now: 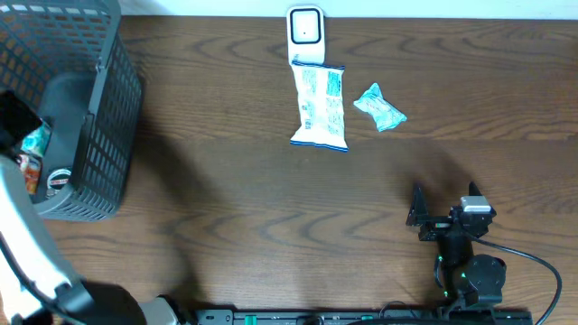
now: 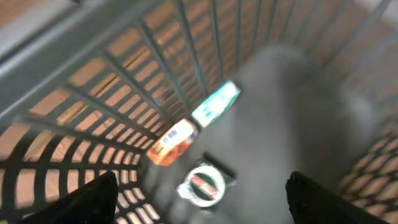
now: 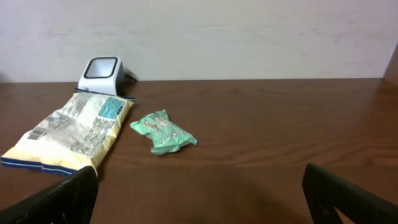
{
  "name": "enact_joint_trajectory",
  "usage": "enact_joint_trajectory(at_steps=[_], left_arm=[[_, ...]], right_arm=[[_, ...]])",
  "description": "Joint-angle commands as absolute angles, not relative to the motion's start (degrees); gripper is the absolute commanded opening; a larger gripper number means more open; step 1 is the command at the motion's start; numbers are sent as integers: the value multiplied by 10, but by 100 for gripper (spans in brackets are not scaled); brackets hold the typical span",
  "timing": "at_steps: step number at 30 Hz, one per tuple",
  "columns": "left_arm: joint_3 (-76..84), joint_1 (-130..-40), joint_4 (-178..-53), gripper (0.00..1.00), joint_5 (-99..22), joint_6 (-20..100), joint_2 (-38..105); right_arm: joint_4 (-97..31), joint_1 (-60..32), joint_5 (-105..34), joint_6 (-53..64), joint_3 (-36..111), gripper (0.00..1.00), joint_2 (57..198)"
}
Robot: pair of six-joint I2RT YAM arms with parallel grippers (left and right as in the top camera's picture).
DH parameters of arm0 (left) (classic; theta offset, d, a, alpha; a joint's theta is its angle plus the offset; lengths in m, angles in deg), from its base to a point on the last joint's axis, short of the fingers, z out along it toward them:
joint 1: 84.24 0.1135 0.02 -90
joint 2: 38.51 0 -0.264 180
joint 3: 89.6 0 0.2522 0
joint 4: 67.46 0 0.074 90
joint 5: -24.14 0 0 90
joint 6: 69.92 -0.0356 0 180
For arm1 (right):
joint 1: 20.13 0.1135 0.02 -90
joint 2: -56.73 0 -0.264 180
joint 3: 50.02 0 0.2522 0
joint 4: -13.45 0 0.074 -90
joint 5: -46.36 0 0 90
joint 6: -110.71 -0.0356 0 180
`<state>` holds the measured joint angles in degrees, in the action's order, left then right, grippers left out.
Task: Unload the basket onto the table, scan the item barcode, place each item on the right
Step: 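Return the left gripper into the basket and grasp the orange box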
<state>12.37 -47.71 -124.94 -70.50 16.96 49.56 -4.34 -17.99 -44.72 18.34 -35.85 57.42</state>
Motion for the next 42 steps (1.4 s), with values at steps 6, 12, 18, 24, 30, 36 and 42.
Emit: enact_joint_trajectory(at_steps=[6,12,18,24,30,36,42], left_arm=[[124,-477,-1226,85,-786,-98,608],[124,-477,-1178,85,-786,-128,682],[124,-477,-1183,78,-786,-149,737],[124,-476,-1173,74,-846,-149,752],[111,-462,-1176,74,-851,-148,753],[99,-439,-1176,65,-843,-148,754],[99,-424,-1197,61,-723,-146,759]], right_arm=[[-46,-178,-448,178,-359,99,571],[-46,-178,-448,178,-359,99,571],[-46,-178,-448,178,-359,99,571],[-46,-178,-448,178,-359,99,571],[-46,-178,-448,178,-359,99,571],[-46,-178,-448,178,-359,99,571],[-46,-178,-448,178,-359,99,571]])
